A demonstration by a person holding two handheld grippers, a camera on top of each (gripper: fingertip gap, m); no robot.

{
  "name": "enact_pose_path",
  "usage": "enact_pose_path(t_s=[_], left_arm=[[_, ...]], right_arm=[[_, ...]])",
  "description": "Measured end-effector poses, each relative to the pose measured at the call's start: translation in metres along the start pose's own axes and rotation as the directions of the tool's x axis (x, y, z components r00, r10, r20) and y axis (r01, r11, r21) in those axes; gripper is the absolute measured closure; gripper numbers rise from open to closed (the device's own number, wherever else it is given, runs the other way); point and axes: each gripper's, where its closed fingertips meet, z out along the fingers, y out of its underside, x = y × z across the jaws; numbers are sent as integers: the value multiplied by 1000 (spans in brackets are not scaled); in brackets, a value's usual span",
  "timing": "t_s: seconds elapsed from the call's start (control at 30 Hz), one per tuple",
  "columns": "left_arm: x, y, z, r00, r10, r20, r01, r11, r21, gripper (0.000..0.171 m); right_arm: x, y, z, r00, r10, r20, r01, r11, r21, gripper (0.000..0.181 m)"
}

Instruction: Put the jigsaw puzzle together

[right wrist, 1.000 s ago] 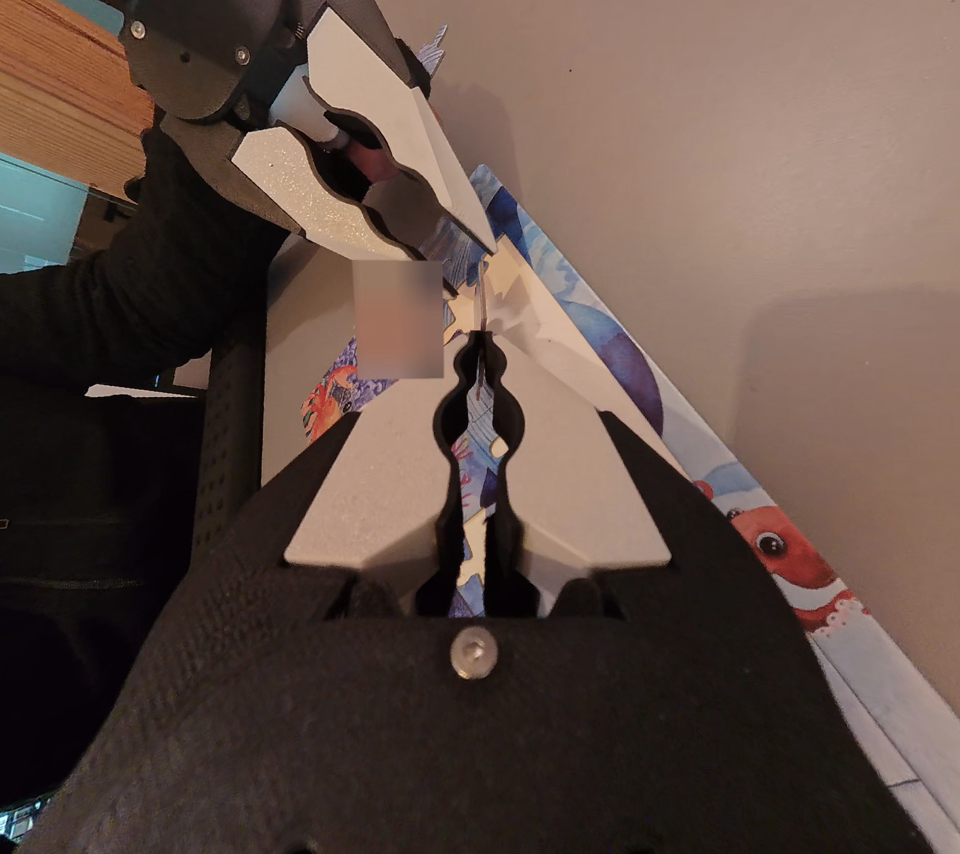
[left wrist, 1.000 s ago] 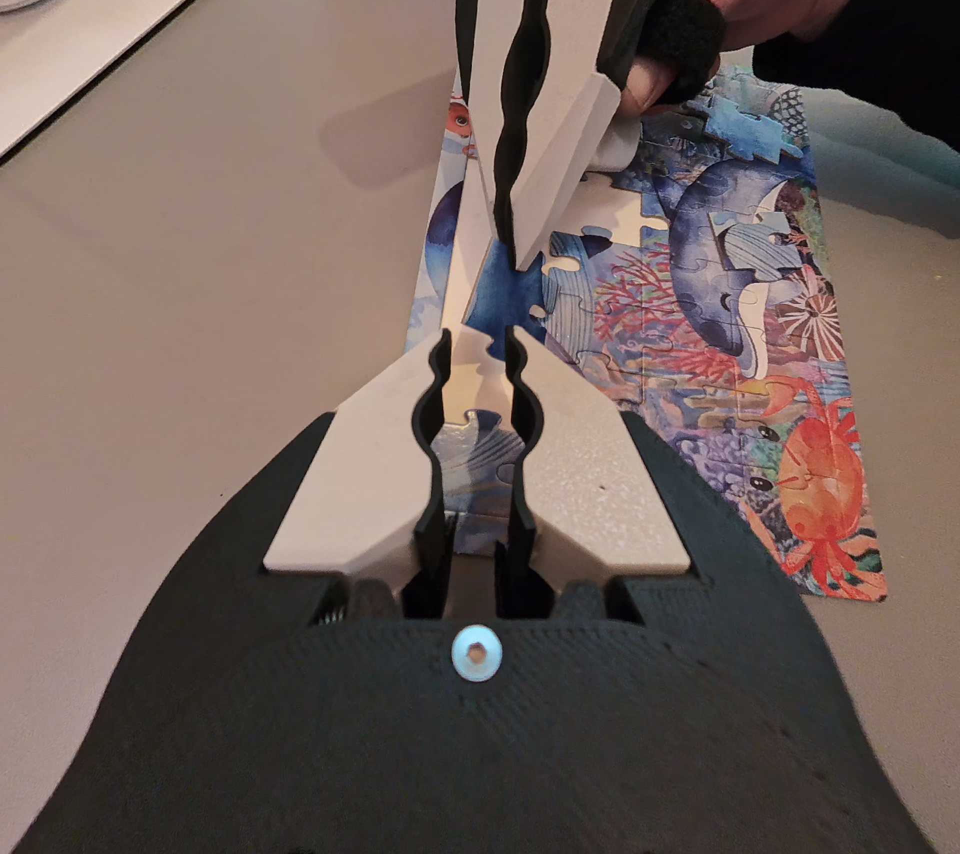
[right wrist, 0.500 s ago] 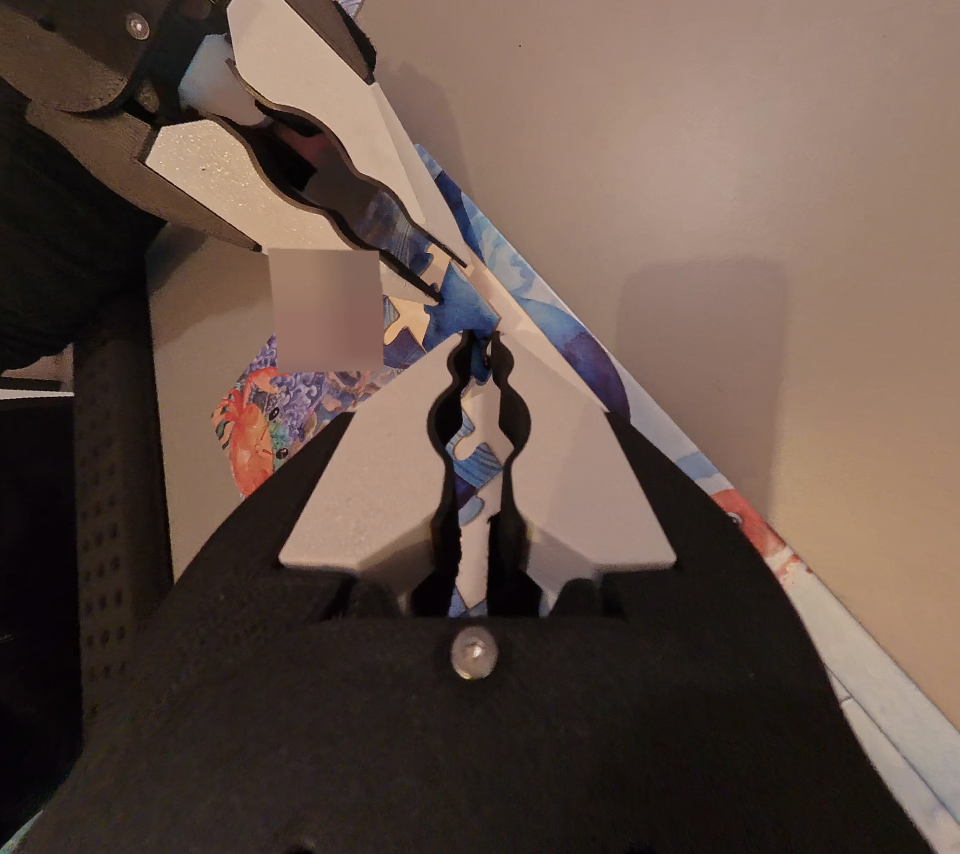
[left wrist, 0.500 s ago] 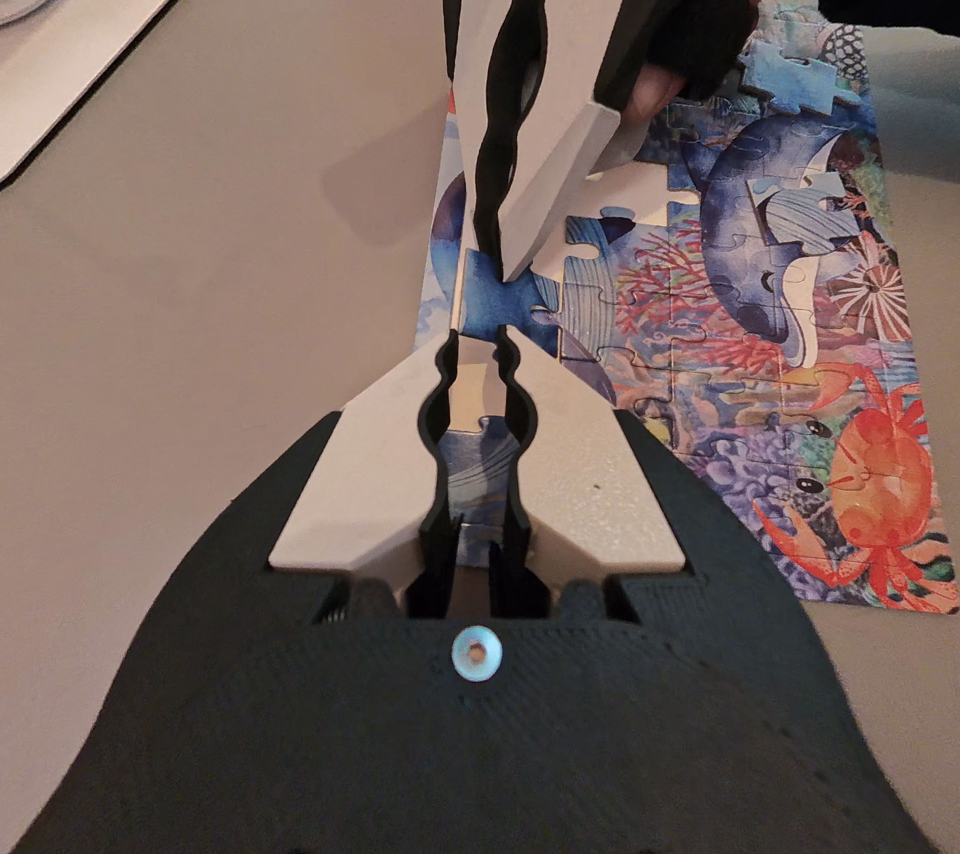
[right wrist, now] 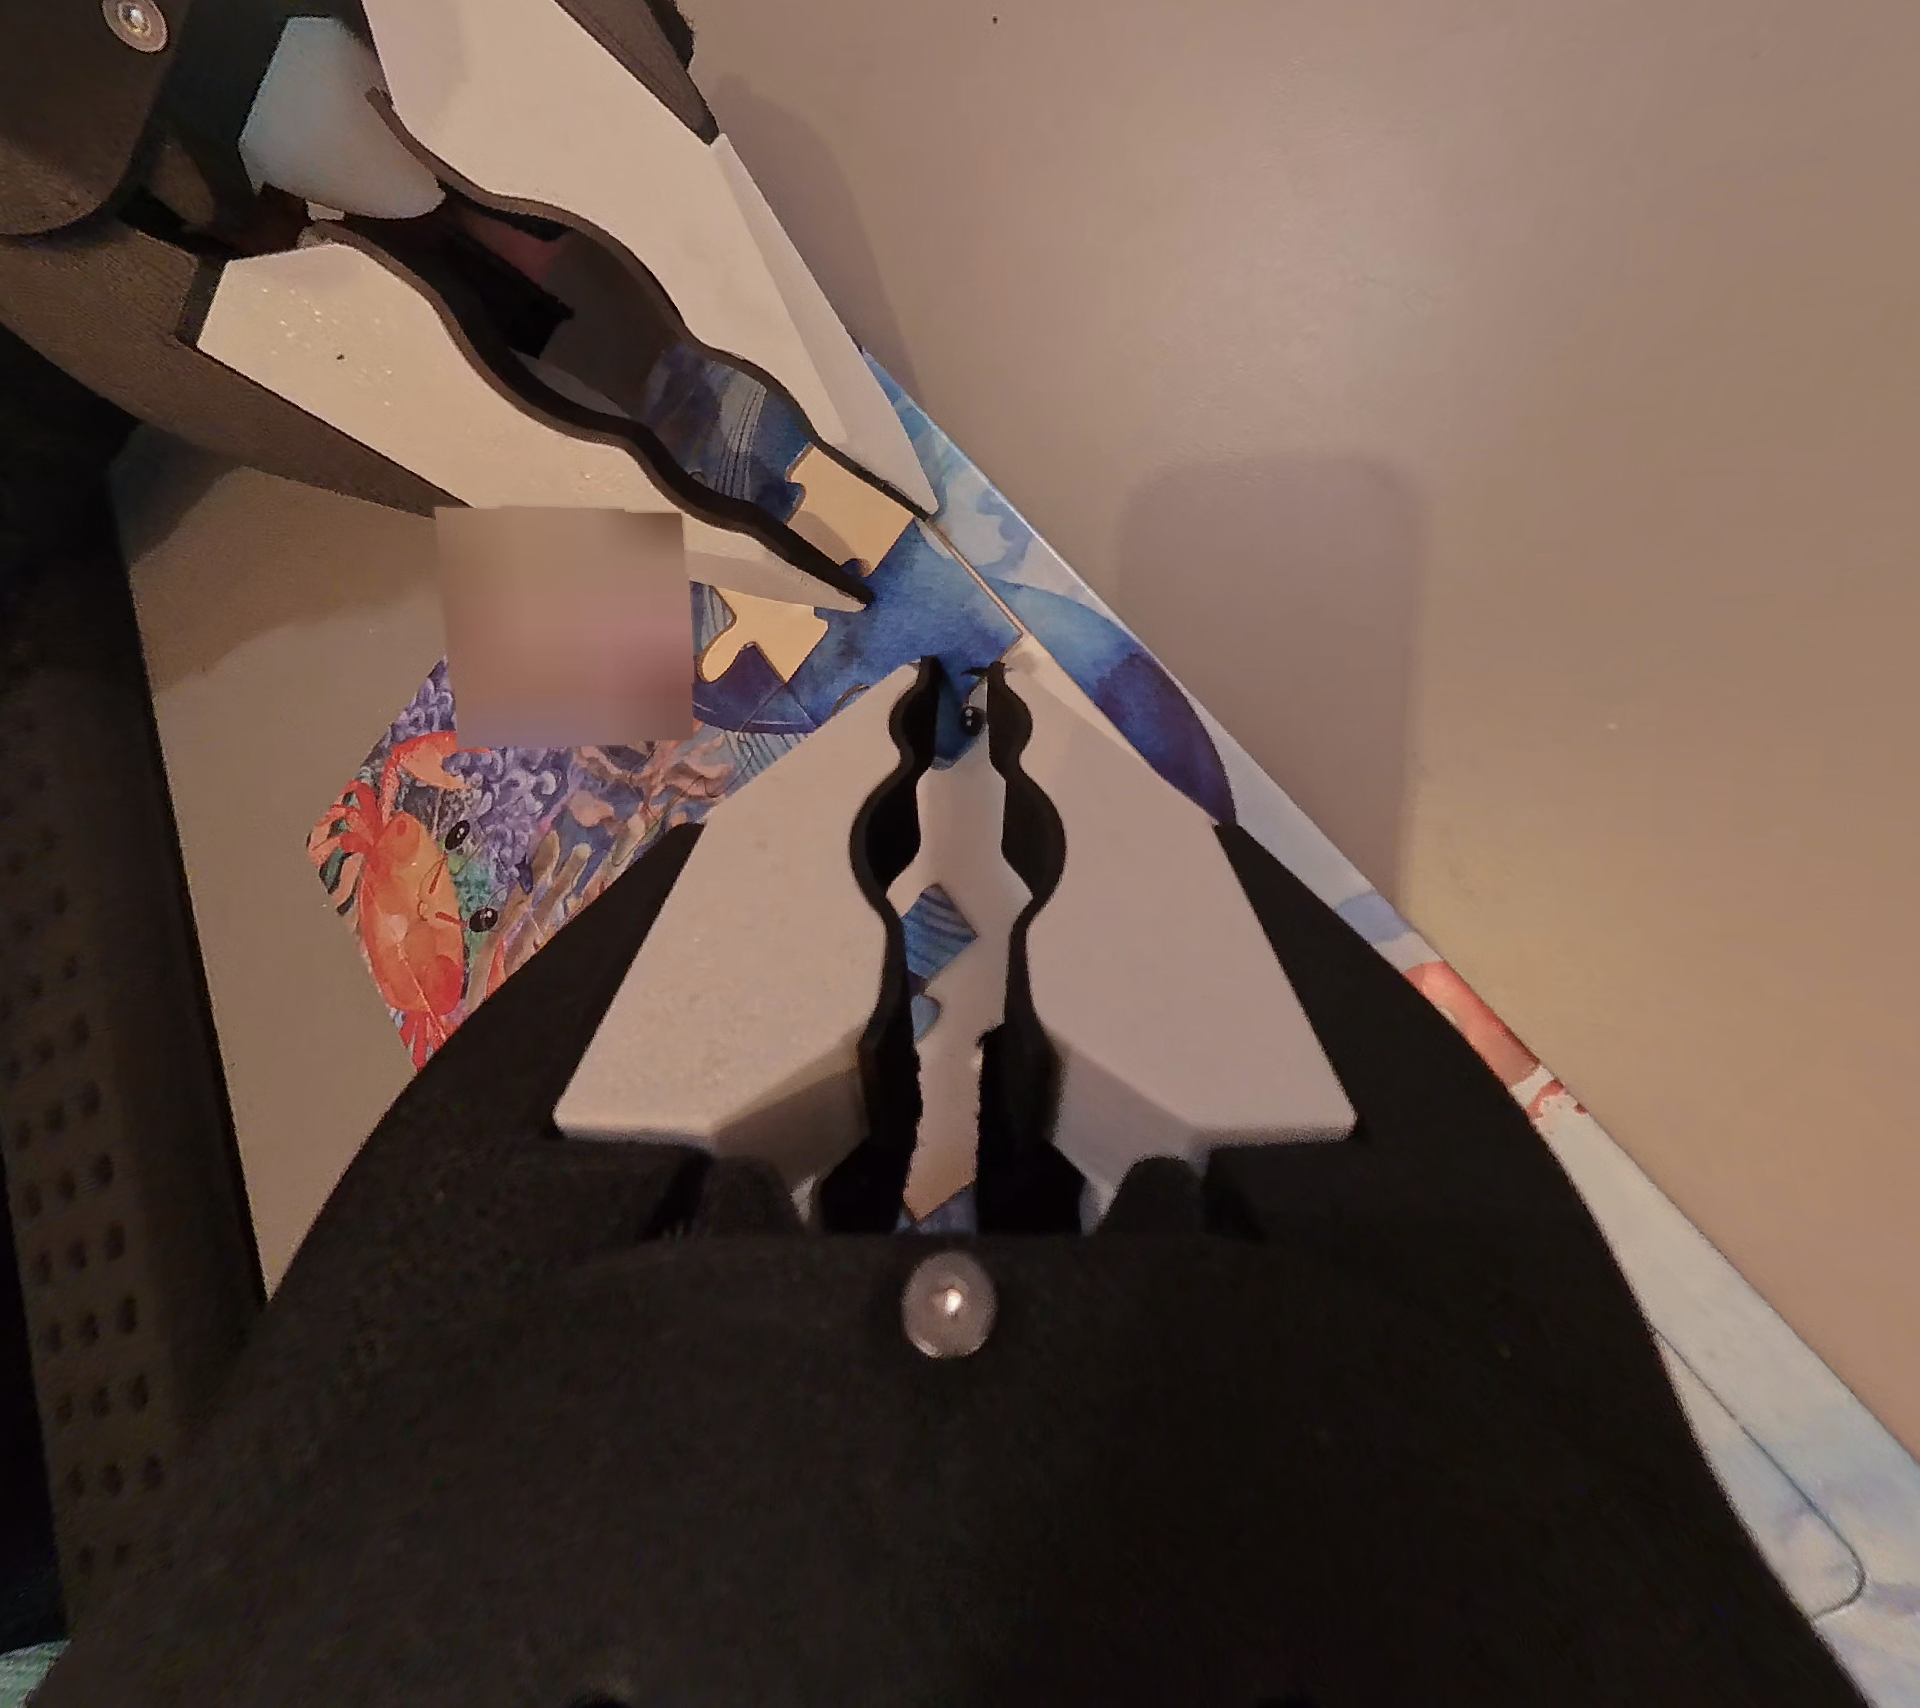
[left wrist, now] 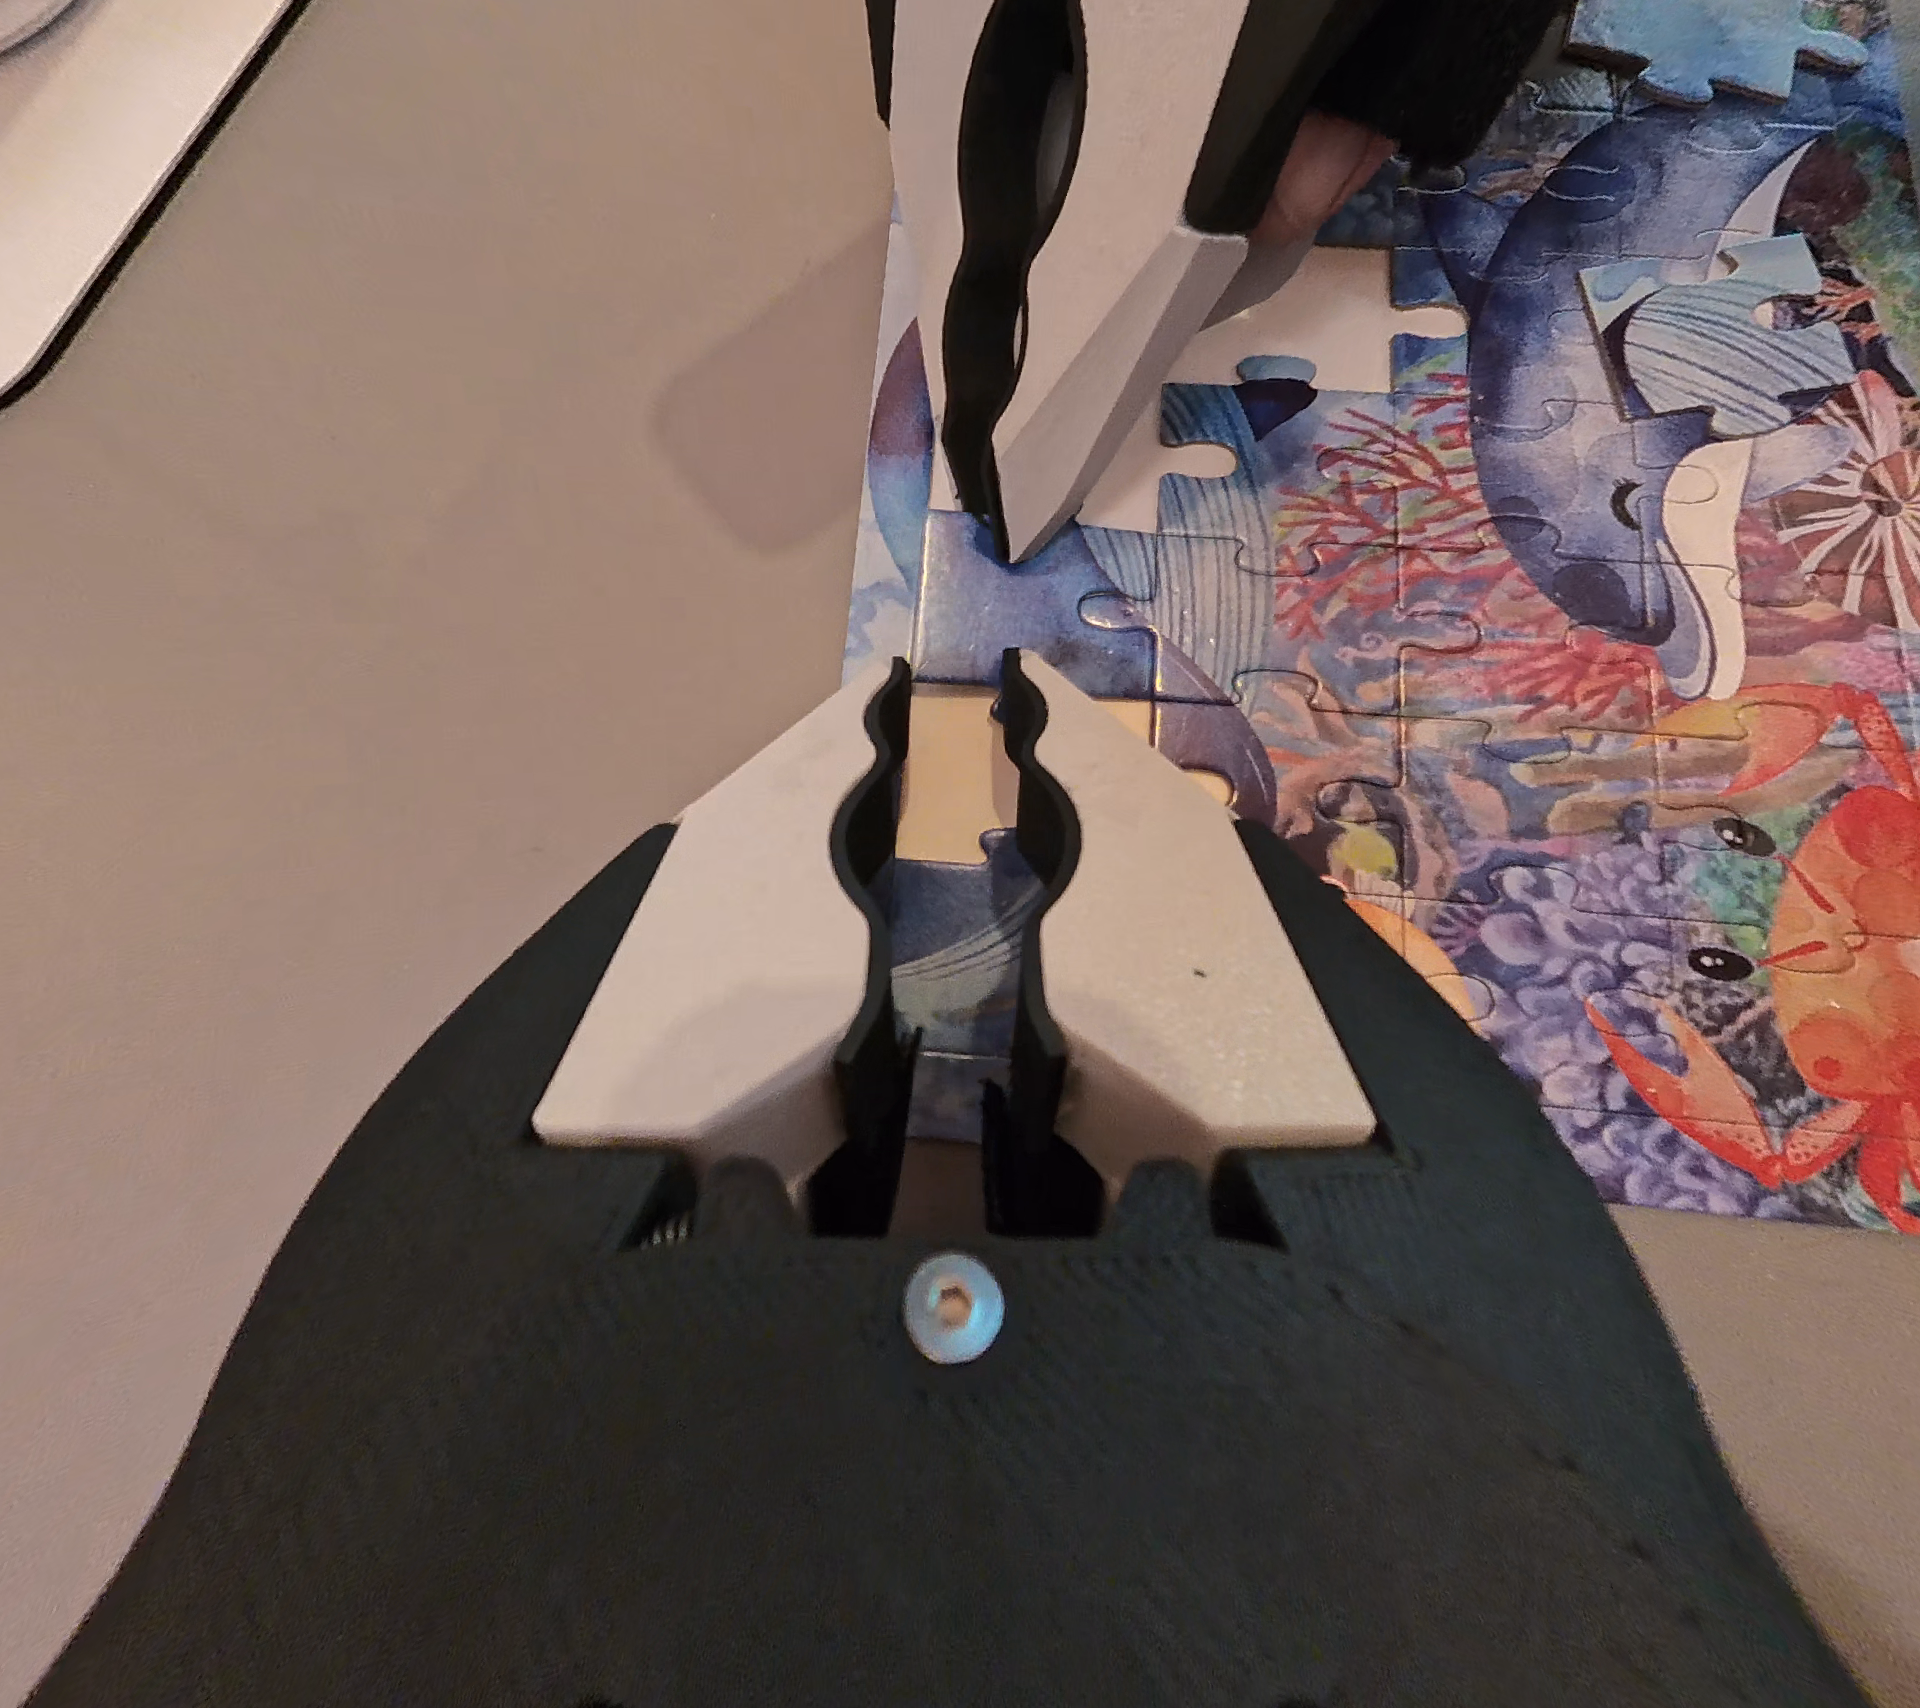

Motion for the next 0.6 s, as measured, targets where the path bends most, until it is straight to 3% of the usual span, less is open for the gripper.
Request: enact_pose_path(t_s=[0.33, 0.43, 0.6], left_arm=[[3, 1, 3, 999, 33, 12, -32, 999, -22, 164], [2, 1, 2, 999, 29, 15, -29, 999, -22, 163], [-13, 3, -12, 998, -9, 56, 9, 1000, 1, 161]], right_arm=[[4, 3, -3, 988, -86, -130, 77, 994, -73, 174], [0, 0, -6, 981, -118, -151, 108, 991, -76, 181], [0, 5, -1, 977, -136, -163, 119, 987, -109, 181]])
